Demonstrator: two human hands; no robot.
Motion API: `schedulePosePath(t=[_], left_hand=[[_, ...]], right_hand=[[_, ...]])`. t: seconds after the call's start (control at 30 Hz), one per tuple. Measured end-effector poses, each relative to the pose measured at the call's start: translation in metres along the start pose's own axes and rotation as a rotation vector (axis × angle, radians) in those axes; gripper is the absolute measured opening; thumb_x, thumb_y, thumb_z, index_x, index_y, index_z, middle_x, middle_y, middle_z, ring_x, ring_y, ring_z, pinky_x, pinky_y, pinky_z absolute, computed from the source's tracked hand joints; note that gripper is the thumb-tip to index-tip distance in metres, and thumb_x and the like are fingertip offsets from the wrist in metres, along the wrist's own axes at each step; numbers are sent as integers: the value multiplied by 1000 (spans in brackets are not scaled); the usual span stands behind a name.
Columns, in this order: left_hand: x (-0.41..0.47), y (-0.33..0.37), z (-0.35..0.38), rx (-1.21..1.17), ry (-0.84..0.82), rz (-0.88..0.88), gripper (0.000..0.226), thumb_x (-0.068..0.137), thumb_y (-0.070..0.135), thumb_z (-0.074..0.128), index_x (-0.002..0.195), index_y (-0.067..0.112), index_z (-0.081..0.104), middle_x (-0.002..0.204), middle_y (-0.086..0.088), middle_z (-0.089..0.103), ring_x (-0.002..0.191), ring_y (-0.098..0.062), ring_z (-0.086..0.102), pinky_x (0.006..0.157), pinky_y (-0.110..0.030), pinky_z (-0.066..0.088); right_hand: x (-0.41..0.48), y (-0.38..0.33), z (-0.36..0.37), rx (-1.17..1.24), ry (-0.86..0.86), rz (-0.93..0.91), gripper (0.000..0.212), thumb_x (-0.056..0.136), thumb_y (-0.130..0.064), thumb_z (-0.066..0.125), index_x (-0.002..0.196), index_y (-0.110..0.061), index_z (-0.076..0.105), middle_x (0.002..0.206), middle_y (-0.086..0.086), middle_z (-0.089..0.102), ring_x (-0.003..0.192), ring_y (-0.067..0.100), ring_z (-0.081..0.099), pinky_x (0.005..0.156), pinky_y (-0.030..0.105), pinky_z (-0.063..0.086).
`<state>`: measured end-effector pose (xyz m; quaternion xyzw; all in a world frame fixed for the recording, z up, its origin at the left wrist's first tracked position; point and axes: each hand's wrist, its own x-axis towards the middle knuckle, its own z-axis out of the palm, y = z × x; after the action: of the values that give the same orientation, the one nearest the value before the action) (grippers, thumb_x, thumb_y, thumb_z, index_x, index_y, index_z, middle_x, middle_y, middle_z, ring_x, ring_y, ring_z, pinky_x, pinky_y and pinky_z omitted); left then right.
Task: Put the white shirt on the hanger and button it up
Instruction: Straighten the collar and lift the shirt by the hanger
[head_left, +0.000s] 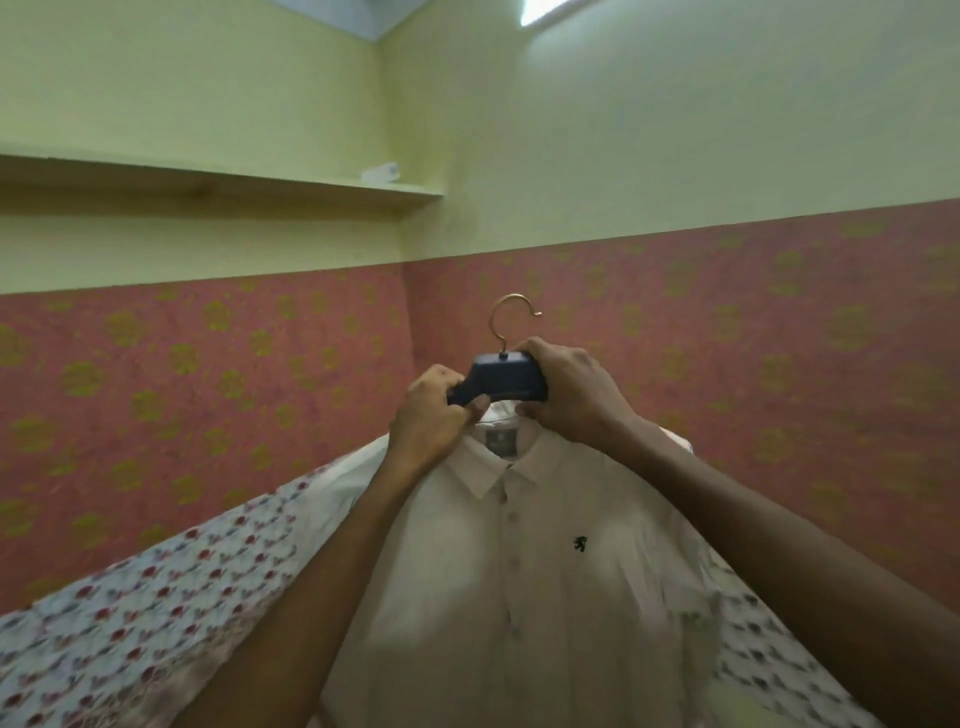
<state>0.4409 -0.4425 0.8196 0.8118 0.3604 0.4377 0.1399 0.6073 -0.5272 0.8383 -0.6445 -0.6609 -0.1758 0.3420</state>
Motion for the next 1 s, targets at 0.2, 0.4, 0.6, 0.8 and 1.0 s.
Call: schedulePosePath(t=[0.2, 0.4, 0.6, 0.8, 1.0], left_hand=[[3, 81, 71, -107, -104, 118, 31, 81, 31, 73, 107, 15, 70, 101, 5, 62, 92, -15, 58, 79, -29, 45], [0, 206, 167, -171, -195, 279, 37, 77, 44, 70, 112, 32, 69, 103, 8, 71, 98, -14, 61, 89, -38, 50], [-18, 357, 271, -246, -181, 396, 36, 84, 40, 67, 118, 29, 66, 93, 7, 58, 101, -16, 45, 82, -34, 38], [-32, 501, 359, -407, -286, 421, 35, 81, 43, 66, 112, 28, 68, 96, 6, 64, 102, -18, 54, 89, -42, 47], [-43, 623, 436, -573, -400, 433, 40, 76, 42, 63, 114, 32, 68, 98, 6, 71, 97, -18, 61, 91, -45, 52]], right_hand=[[-51, 76, -76, -98, 86, 156, 42, 67, -23, 82, 103, -13, 65, 98, 8, 72, 84, 24, 68, 71, 35, 57], [-124, 175, -181, -174, 136, 299, 43, 61, -24, 85, 100, -16, 68, 91, 3, 72, 77, 18, 66, 69, 34, 58], [-206, 272, -299, -297, 230, 347, 53, 68, -25, 85, 116, -14, 65, 104, 6, 73, 86, 17, 67, 78, 32, 59], [-275, 364, -414, -405, 286, 372, 61, 71, -35, 83, 126, -16, 62, 110, 5, 72, 93, 17, 67, 81, 28, 56], [-324, 449, -503, -532, 370, 430, 60, 72, -35, 82, 126, -19, 62, 110, 4, 73, 93, 19, 69, 82, 34, 59]])
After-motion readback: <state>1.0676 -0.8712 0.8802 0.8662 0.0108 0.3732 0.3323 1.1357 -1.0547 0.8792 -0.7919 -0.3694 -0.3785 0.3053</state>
